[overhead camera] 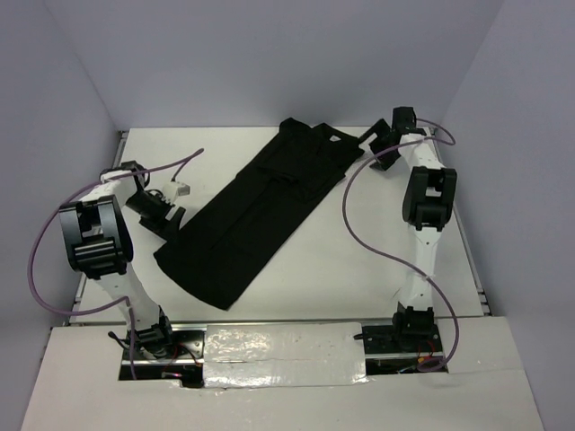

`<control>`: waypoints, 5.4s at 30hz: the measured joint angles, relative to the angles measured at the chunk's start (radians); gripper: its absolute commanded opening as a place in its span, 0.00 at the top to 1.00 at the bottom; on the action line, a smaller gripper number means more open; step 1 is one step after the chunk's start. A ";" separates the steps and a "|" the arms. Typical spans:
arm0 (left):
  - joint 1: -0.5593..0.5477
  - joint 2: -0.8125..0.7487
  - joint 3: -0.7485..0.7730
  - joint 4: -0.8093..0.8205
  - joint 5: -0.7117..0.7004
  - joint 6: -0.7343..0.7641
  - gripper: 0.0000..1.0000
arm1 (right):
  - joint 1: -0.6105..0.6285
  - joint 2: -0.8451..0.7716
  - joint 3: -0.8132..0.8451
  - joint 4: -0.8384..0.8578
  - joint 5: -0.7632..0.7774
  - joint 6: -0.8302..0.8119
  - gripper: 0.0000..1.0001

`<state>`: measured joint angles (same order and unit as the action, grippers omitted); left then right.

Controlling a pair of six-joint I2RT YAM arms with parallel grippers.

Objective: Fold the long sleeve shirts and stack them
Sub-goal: Fold the shirt

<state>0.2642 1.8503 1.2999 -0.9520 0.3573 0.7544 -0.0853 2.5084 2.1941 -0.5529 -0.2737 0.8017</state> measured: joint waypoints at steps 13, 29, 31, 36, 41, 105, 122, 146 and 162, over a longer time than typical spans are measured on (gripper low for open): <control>-0.076 -0.031 -0.119 0.084 -0.010 -0.006 0.35 | 0.379 -0.858 -1.119 0.247 0.063 0.068 0.23; -0.094 -0.094 -0.208 0.146 0.023 0.006 0.33 | 0.636 -0.628 -1.166 0.447 -0.022 0.301 0.81; -0.094 -0.097 -0.208 0.137 0.035 0.010 0.27 | 0.636 -0.615 -1.156 0.444 -0.007 0.304 0.93; -0.098 -0.109 -0.211 0.108 0.057 0.058 0.12 | 0.623 -0.607 -1.155 0.445 -0.018 0.301 1.00; -0.100 -0.108 -0.172 0.054 0.079 0.102 0.01 | 0.590 -0.604 -1.154 0.438 -0.045 0.258 1.00; -0.842 -0.376 -0.536 0.334 0.031 0.772 1.00 | 0.033 0.240 0.217 0.134 -0.153 0.279 1.00; -1.046 -0.269 -0.447 0.433 0.100 0.500 0.74 | 0.022 0.208 0.122 0.388 -0.145 0.327 0.30; -1.184 -0.557 -0.630 0.373 -0.072 0.605 0.27 | 0.280 -1.162 -1.340 -0.087 0.147 -0.218 0.21; -1.304 -0.517 -0.698 0.673 -0.084 0.612 0.50 | 0.424 -1.479 -1.744 -0.262 0.091 -0.070 0.28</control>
<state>-1.0397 1.3331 0.6014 -0.2790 0.2737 1.3666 0.3389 1.0294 0.4500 -0.8154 -0.1829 0.7315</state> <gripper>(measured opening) 0.567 0.725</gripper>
